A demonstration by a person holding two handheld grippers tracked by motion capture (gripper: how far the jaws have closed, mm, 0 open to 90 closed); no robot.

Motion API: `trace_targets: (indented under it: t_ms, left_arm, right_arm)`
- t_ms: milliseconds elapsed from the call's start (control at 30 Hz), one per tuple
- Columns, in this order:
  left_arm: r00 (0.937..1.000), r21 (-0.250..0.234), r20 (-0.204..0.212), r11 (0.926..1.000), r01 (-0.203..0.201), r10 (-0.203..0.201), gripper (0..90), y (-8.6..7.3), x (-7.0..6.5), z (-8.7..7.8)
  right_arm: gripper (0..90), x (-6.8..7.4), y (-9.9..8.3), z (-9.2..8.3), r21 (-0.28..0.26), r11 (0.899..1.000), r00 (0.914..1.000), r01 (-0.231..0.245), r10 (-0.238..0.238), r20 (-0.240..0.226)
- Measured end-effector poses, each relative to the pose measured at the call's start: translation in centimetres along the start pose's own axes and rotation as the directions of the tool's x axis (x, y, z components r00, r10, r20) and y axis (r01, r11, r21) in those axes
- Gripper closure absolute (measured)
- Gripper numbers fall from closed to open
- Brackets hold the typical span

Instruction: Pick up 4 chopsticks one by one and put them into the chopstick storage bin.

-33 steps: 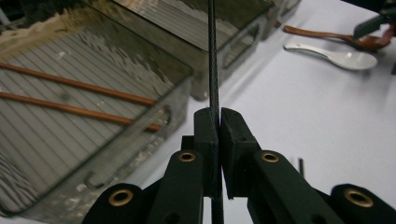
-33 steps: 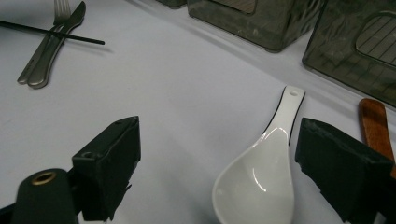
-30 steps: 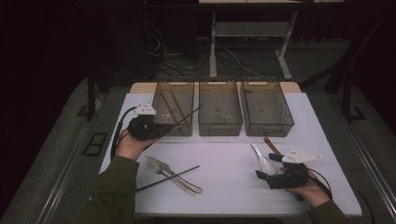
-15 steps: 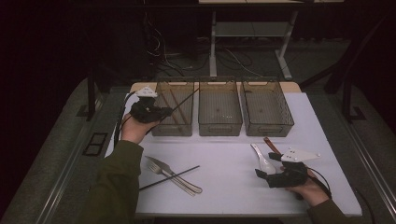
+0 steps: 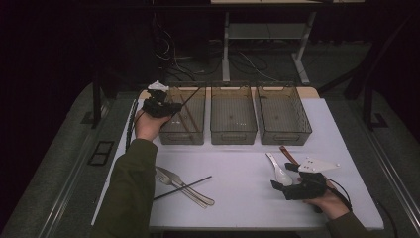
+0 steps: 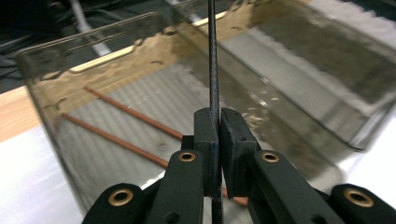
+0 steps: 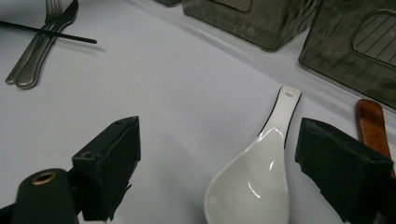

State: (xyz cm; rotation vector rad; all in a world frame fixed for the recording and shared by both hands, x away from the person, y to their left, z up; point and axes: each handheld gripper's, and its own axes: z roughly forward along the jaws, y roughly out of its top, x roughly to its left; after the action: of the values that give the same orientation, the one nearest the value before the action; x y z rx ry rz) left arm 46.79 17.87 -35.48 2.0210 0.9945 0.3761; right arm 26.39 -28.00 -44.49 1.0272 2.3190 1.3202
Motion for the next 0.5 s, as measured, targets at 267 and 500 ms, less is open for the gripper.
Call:
trace_targets:
  t_ms: [267, 500]
  left_arm:
    - [0.9968, 0.024, -0.055, 0.9979, 0.059, -0.058, 84.5, 0.4, 1.0, 2.2]
    - [0.9903, 0.061, -0.086, 0.9915, 0.115, -0.109, 84.5, 0.0, 1.7, 3.6]
  right_arm:
    - [14.1, 0.0, 0.0, -0.1, 0.000, 1.000, 1.0000, -0.003, 0.003, -0.005]
    - [14.1, 0.0, -0.1, -0.2, -0.003, 1.000, 0.9999, -0.009, 0.009, -0.006]
